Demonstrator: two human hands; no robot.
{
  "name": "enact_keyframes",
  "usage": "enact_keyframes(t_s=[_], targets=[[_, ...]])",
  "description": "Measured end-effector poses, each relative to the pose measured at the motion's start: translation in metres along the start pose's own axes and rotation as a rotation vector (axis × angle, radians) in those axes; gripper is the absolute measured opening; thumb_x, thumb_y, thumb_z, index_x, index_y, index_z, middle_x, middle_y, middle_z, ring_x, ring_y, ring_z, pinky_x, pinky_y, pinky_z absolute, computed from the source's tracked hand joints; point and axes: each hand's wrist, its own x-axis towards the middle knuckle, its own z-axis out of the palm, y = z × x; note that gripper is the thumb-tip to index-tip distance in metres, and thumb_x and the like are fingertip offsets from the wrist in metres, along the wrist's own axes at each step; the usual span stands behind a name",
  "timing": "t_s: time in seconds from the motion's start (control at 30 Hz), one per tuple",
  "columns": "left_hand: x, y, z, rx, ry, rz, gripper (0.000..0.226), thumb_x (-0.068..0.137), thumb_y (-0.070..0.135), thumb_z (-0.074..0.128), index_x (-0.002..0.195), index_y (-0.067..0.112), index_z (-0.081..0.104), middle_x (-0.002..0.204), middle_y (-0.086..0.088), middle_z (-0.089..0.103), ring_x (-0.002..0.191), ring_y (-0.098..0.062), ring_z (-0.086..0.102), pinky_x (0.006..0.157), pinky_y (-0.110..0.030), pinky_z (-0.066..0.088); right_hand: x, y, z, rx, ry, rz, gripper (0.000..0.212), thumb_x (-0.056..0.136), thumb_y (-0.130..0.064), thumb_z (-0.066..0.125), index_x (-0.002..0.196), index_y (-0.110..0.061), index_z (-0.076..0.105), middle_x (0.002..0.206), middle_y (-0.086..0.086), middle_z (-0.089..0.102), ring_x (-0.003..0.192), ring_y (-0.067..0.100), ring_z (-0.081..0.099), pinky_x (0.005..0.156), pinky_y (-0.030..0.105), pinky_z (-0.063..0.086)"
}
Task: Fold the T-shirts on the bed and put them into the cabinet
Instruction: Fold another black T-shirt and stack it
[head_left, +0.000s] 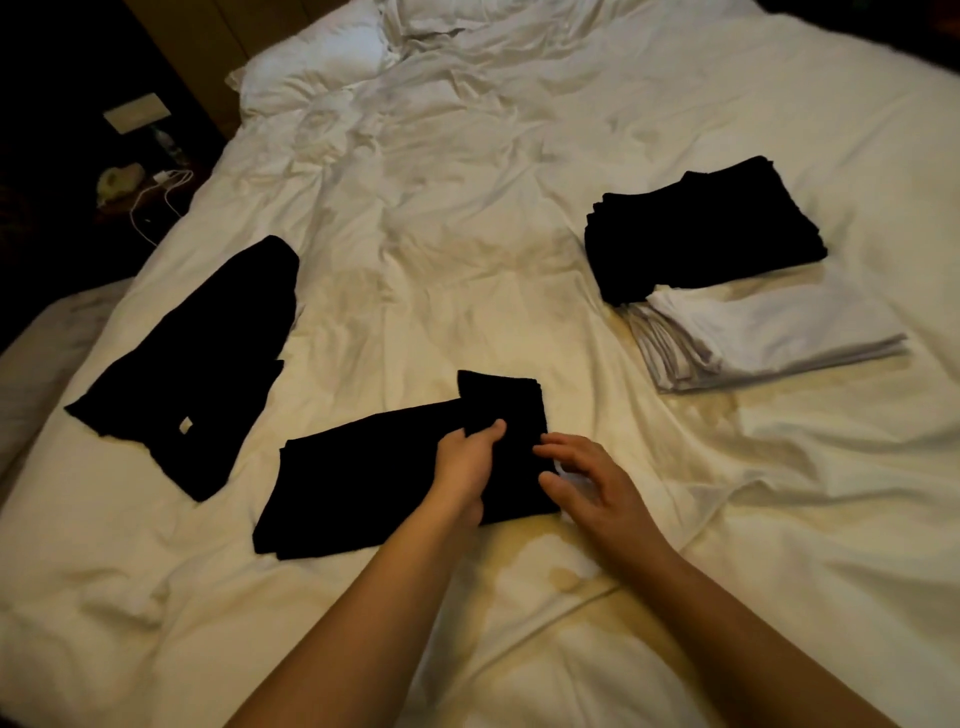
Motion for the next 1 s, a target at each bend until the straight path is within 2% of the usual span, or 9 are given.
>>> enact_keyframes(t_s=[0.13,0.27,0.4,0.57,0.67,0.73,0.83,0.9,1.0], targets=[[0.004,0.006,-0.044,-0.05,-0.029,-0.002,0.023,0.098,0.021,0.063,0.118,0.011,0.069,0.102,-0.007,0.077,0.092,-0.021,0.074,0.072,-0.03,0.058,0.0,0.006,0.005,0.02,-0.028,0.108,0.036,0.09,-0.047,0.06,0.125,-0.039,0.058,0.124,-0.015,0.06,0.11,0.002,0.06,0.095,0.027,0.05],[0.013,0.007,-0.098,-0.056,0.001,0.024,0.024,0.098,0.019,0.062,0.121,0.011,0.068,0.105,-0.005,0.076,0.093,-0.019,0.074,0.073,-0.028,0.056,0.001,0.008,0.023,-0.024,-0.072,0.151,0.03,0.096,-0.031,0.062,0.124,-0.041,0.057,0.117,-0.013,0.063,0.103,0.0,0.061,0.088,0.021,0.049],[0.022,0.001,-0.144,-0.027,0.105,0.039,0.026,0.097,0.02,0.065,0.121,0.012,0.069,0.106,-0.005,0.076,0.095,-0.022,0.073,0.081,-0.033,0.058,0.006,0.006,0.048,-0.083,-0.102,0.193,0.036,0.096,-0.035,0.061,0.13,-0.038,0.055,0.12,-0.021,0.062,0.104,-0.008,0.059,0.088,0.014,0.047],[0.033,-0.003,-0.193,0.082,0.216,0.117,0.031,0.092,0.024,0.072,0.121,0.017,0.069,0.105,0.0,0.075,0.096,-0.02,0.071,0.092,-0.04,0.057,0.015,0.002,0.086,-0.019,-0.103,0.259,0.04,0.097,-0.041,0.057,0.135,-0.03,0.053,0.111,-0.009,0.066,0.085,0.007,0.068,0.083,0.032,0.056],[0.039,-0.005,-0.213,0.171,0.262,0.15,0.032,0.089,0.024,0.075,0.118,0.012,0.071,0.102,-0.001,0.075,0.092,-0.019,0.071,0.09,-0.039,0.057,0.025,-0.005,0.107,0.018,-0.067,0.281,0.03,0.099,-0.04,0.056,0.128,-0.031,0.057,0.095,-0.008,0.068,0.074,0.009,0.064,0.079,0.035,0.054],[0.043,-0.006,-0.225,0.212,0.284,0.175,0.026,0.089,0.023,0.075,0.112,0.01,0.072,0.097,0.0,0.074,0.089,-0.018,0.07,0.081,-0.033,0.056,0.032,-0.008,0.118,-0.015,-0.063,0.291,0.027,0.099,-0.04,0.054,0.123,-0.029,0.061,0.091,-0.008,0.07,0.077,0.009,0.066,0.076,0.032,0.054],[0.048,-0.008,-0.24,0.268,0.336,0.188,0.011,0.089,0.026,0.074,0.095,0.017,0.071,0.087,0.005,0.071,0.083,-0.016,0.069,0.068,-0.029,0.051,0.041,-0.009,0.13,-0.065,-0.058,0.306,0.039,0.094,-0.051,0.058,0.124,-0.026,0.062,0.093,-0.004,0.072,0.086,0.014,0.07,0.083,0.043,0.057],[0.051,-0.011,-0.249,0.305,0.369,0.163,0.014,0.086,0.03,0.074,0.088,0.017,0.07,0.083,0.003,0.072,0.082,-0.019,0.069,0.07,-0.034,0.054,0.046,-0.008,0.136,-0.12,-0.067,0.318,0.049,0.088,-0.058,0.06,0.126,-0.025,0.061,0.085,0.001,0.071,0.076,0.018,0.071,0.079,0.047,0.058],[0.059,-0.017,-0.258,0.362,0.345,0.132,0.033,0.077,0.043,0.071,0.095,0.016,0.073,0.091,-0.002,0.074,0.087,-0.026,0.07,0.083,-0.046,0.058,0.05,-0.011,0.142,-0.204,-0.056,0.323,0.039,0.093,-0.046,0.063,0.123,-0.022,0.061,0.089,0.002,0.07,0.078,0.016,0.069,0.073,0.035,0.056]])
